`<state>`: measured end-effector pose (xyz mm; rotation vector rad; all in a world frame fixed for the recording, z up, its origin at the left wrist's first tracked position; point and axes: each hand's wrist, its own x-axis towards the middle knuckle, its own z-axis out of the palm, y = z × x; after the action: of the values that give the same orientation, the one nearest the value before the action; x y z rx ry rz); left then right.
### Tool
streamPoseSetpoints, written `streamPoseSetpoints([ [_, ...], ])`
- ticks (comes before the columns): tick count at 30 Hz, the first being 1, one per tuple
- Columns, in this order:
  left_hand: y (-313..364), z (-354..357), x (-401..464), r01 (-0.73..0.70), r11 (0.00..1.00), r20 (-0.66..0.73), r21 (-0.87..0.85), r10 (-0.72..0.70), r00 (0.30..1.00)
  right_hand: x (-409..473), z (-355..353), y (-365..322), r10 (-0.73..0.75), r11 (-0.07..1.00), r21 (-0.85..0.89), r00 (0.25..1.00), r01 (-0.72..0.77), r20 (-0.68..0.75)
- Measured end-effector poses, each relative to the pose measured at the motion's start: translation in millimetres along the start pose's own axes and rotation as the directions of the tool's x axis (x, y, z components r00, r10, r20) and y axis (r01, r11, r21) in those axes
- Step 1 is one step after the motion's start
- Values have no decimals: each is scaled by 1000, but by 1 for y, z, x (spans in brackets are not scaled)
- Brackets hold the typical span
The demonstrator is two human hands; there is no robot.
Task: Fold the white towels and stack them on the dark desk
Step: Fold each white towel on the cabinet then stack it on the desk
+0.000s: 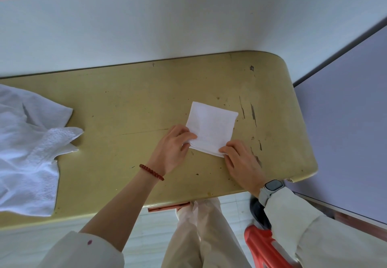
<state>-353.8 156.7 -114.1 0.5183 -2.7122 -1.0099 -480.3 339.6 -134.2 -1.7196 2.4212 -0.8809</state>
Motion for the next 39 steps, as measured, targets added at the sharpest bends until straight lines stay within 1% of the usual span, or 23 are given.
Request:
streamPoseSetpoints([
  [3,-2,1,-1,-30,999,8,11,30,1000,-2,0,-1,-29,999,34,999,28,17],
  [7,-3,-1,0,-49,997,24,58,47,999,-4,3,-1,-24,999,38,999,22,45],
  [10,-5,-1,2,-63,995,22,82,61,998,-3,2,-4,-25,999,43,999,24,32],
  [14,-5,-1,0,-46,996,22,73,45,999,-1,0,-7,-54,998,37,999,54,-4],
  [21,-9,-6,-2,-83,993,105,88,74,992,-4,3,-7,-86,995,45,996,85,18],
  [24,-12,-5,-2,-91,991,129,95,78,989,-6,4,-7,-83,996,42,994,81,64],
  [26,-11,-8,-3,-103,982,149,157,80,986,-7,3,-7,-93,995,51,991,88,100],
  [29,0,-12,-3,-123,924,144,362,75,987,-9,-2,-7,-102,993,68,987,94,123],
  [30,5,-11,-3,-102,902,121,420,55,991,-9,-5,-8,-81,994,77,989,72,123],
  [31,11,-9,-3,-66,886,93,459,25,995,-9,-7,-10,-25,994,111,993,12,118],
  [32,16,-6,-2,-24,877,67,480,-9,998,-8,-10,-12,73,979,184,991,-93,114],
  [33,22,-2,-1,15,876,40,482,-39,998,-6,-14,-14,198,933,285,974,-222,110],
  [34,26,3,0,43,880,11,472,-55,998,-2,-16,-16,315,858,390,942,-334,114],
  [35,30,8,1,60,889,-8,453,-64,998,3,-18,-16,408,772,479,904,-417,130],
  [36,33,13,3,60,900,-9,431,-63,998,8,-20,-15,476,698,531,865,-480,157],
  [37,36,18,4,47,911,10,409,-55,998,13,-22,-13,522,641,554,831,-531,194],
  [39,38,26,4,12,922,58,386,-37,998,20,-26,-11,546,597,542,794,-592,265],
])
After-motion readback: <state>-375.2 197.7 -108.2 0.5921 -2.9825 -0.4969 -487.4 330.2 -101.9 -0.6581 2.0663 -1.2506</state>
